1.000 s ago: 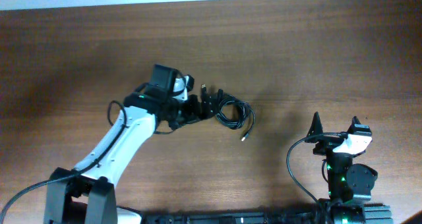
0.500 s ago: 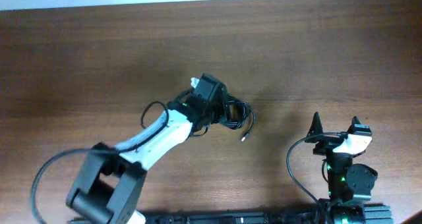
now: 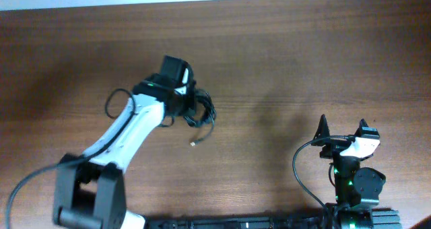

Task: Untangle cables
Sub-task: 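Reach the left gripper forward over the black cable coil, then lower the left gripper and grasp the black cable coil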

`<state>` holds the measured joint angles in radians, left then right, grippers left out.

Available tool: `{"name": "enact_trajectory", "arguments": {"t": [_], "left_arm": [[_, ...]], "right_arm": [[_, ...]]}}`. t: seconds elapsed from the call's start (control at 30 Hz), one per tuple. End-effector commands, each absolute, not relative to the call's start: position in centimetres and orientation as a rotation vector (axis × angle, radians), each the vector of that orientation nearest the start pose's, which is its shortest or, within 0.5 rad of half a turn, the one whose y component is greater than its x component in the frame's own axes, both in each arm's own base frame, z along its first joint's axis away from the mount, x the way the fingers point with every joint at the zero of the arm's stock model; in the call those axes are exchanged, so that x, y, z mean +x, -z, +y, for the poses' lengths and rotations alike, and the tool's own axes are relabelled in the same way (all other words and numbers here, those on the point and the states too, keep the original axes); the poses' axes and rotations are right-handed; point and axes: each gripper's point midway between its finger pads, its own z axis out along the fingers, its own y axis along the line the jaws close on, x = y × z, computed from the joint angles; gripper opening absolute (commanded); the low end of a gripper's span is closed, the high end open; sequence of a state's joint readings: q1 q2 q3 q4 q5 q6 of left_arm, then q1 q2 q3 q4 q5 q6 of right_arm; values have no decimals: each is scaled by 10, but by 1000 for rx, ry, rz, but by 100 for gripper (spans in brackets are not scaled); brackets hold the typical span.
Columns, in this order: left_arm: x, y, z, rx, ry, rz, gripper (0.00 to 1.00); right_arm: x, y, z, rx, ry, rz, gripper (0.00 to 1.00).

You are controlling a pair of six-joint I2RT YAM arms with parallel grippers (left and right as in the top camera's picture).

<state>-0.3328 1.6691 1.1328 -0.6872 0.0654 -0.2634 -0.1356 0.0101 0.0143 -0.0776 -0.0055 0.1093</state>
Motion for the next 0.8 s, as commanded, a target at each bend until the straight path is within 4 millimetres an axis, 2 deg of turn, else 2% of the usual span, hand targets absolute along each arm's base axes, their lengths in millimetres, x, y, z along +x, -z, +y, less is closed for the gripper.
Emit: {"name": "enact_trajectory", "arguments": {"t": [0.0,0.1,0.17,0.3,0.37,0.47,0.5,0.57,0.63,0.67,0.7,0.77], "left_arm": [[361,-117,-128,596,144,2606,2],[361,-116,-128,820,90,2543,0],[360,-116,-129,852,86,2533,0],[352,-119,-150,889,263,2510,0],[352,-119,-149,887,257,2510,30],[352,-119,-149,887,257,2511,65],[352,-119,-149,887,257,2511,69],[351,-118,-149,874,261,2520,68],[351,-117,-149,712,303,2585,61],[352,-115,-148,596,322,2626,54],[353,-112,-142,428,309,2675,50],[350,-99,-120,35,219,2754,50]], "right_arm": [[244,-156,-31,190,10,1636,99],[244,-156,-31,190,10,1636,99],[244,-156,-31,190,10,1636,99],[244,-156,-31,190,10,1636,99],[244,-156,-31,190,10,1636,99],[244,-156,-31,190,10,1636,99],[244,-156,-31,190,10,1636,99],[244,-156,-31,190,10,1636,99],[244,-156,-31,190,10,1636,99],[244,-157,-31,190,10,1635,99],[244,-156,-31,190,10,1636,99],[244,-156,-31,190,10,1636,99]]}}
